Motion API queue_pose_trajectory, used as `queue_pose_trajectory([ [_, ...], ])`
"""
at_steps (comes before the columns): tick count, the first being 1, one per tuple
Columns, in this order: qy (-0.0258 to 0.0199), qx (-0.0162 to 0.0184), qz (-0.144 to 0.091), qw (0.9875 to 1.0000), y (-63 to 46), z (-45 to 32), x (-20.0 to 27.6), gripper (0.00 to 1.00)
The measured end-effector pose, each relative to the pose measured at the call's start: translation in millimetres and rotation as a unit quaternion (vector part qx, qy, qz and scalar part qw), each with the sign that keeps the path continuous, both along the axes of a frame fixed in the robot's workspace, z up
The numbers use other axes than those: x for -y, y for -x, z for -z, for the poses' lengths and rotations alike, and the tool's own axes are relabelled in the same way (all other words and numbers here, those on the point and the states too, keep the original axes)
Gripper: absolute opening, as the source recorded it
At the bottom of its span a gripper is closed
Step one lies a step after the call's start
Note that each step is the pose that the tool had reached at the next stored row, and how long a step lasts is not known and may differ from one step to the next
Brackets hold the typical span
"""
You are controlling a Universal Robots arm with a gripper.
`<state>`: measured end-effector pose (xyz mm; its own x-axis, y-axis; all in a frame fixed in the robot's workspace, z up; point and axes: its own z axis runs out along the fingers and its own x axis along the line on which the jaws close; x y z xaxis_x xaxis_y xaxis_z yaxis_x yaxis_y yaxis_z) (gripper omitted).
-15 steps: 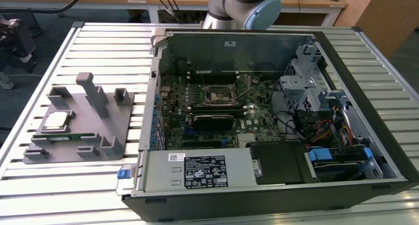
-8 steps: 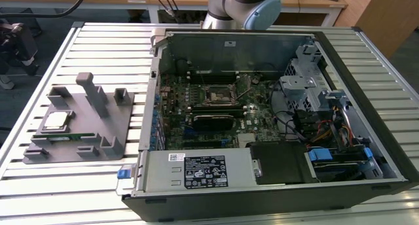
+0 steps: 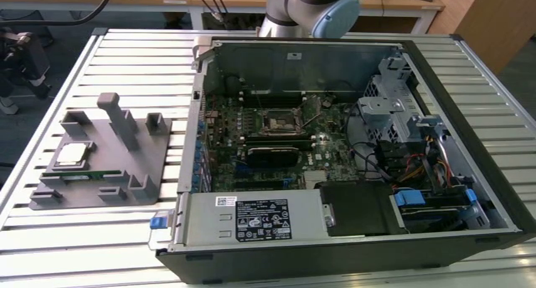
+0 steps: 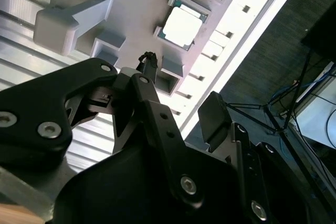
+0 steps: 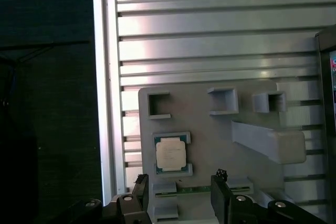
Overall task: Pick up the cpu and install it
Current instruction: 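Pick up the cpu and move it towards the insertion slot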
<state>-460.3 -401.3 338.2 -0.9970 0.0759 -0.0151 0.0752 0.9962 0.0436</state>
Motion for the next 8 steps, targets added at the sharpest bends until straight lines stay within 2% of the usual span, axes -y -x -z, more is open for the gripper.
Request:
queue_pose_trajectory([
  [8, 0.0, 0.0, 0.0, 1.0, 0.0, 3.1, 0.0, 0.59],
])
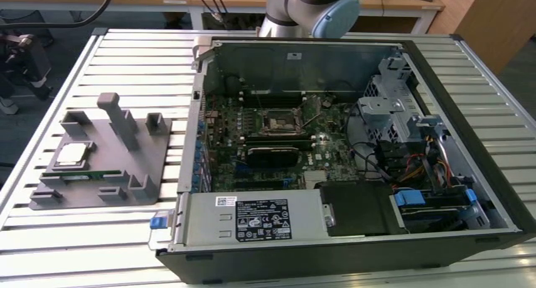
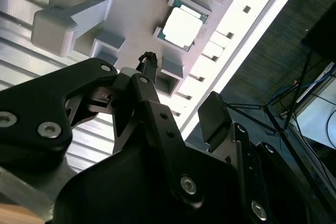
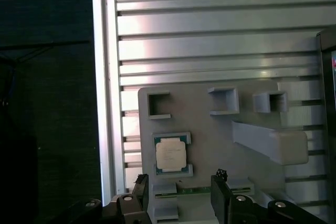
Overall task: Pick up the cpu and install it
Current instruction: 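Pick up the cpu and move it towards the insertion slot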
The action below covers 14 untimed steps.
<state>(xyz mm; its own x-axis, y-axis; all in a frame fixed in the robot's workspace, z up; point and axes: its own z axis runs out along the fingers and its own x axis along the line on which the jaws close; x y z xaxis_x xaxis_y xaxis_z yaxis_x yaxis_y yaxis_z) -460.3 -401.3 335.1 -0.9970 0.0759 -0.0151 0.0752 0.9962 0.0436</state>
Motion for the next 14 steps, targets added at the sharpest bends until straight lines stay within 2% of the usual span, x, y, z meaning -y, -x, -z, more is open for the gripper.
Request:
queue_pose_trajectory([
  [14, 0.0, 0.0, 0.0, 1.0, 0.0, 6.9, 0.0, 0.59],
])
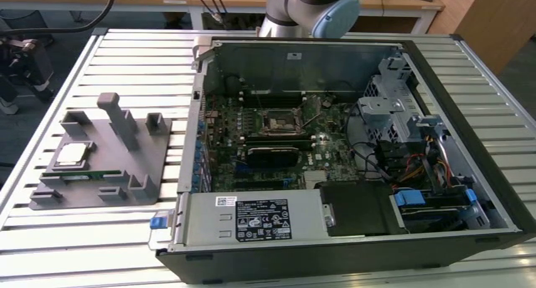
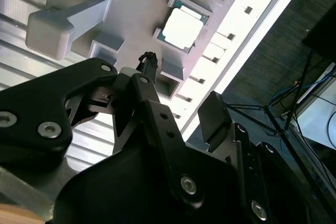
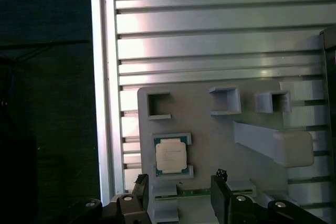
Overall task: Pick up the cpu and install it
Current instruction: 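Pick up the cpu and move it towards the insertion slot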
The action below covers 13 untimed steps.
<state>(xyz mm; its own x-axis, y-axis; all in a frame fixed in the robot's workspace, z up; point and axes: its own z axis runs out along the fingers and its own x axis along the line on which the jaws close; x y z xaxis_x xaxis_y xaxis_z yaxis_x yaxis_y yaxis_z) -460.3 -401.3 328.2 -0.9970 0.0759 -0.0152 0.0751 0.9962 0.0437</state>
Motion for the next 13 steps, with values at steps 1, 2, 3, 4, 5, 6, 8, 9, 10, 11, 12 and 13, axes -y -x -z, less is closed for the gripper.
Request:
queue_pose_trajectory([
  [1, 0.0, 0.0, 0.0, 1.0, 0.0, 0.6, 0.0, 0.59],
  [2, 0.0, 0.0, 0.0, 1.0, 0.0, 1.2, 0.0, 0.59],
  [3, 0.0, 0.0, 0.0, 1.0, 0.0, 1.7, 0.0, 0.59],
  [4, 0.0, 0.0, 0.0, 1.0, 0.0, 2.3, 0.0, 0.59],
  [5, 0.0, 0.0, 0.0, 1.0, 0.0, 2.8, 0.0, 0.59],
  [6, 0.0, 0.0, 0.0, 1.0, 0.0, 3.2, 0.0, 0.59],
  [8, 0.0, 0.0, 0.0, 1.0, 0.0, 4.3, 0.0, 0.59],
  [9, 0.0, 0.0, 0.0, 1.0, 0.0, 4.8, 0.0, 0.59],
  [10, 0.0, 0.0, 0.0, 1.0, 0.0, 5.3, 0.0, 0.59],
  [11, 0.0, 0.0, 0.0, 1.0, 0.0, 5.7, 0.0, 0.59],
  [12, 0.0, -0.0001, 0.0, 1.0, 0.0, 6.2, 0.0, 0.59],
  [13, 0.0, -0.0001, 0.0, 1.0, 0.0, 6.6, 0.0, 0.59],
])
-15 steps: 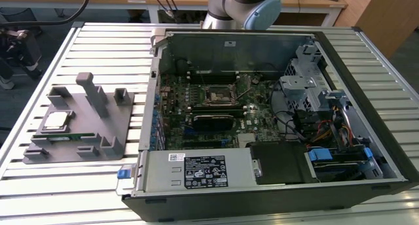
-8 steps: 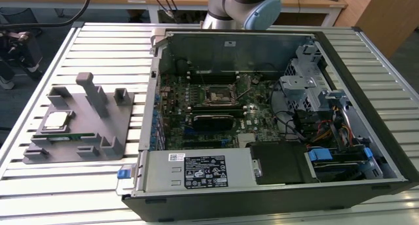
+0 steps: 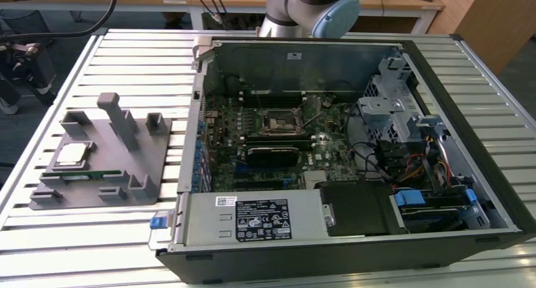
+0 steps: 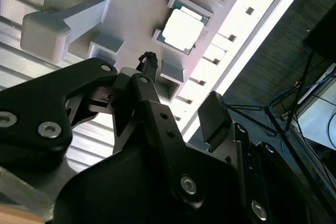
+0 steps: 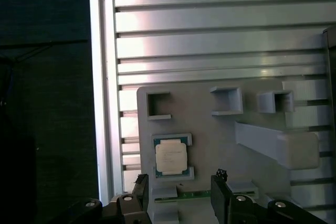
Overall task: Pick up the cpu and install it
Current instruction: 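Pick up the cpu and move it towards the insertion slot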
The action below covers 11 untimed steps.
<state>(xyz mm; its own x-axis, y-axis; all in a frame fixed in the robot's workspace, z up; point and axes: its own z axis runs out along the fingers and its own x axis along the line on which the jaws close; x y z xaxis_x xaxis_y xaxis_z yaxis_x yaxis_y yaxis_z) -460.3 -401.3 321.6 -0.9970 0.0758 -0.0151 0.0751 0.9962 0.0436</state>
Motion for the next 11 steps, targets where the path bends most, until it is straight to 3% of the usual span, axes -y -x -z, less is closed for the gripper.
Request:
queue_pose_trajectory([
  [11, 0.0, 0.0, 0.0, 1.0, 0.0, 5.9, 0.0, 0.59],
])
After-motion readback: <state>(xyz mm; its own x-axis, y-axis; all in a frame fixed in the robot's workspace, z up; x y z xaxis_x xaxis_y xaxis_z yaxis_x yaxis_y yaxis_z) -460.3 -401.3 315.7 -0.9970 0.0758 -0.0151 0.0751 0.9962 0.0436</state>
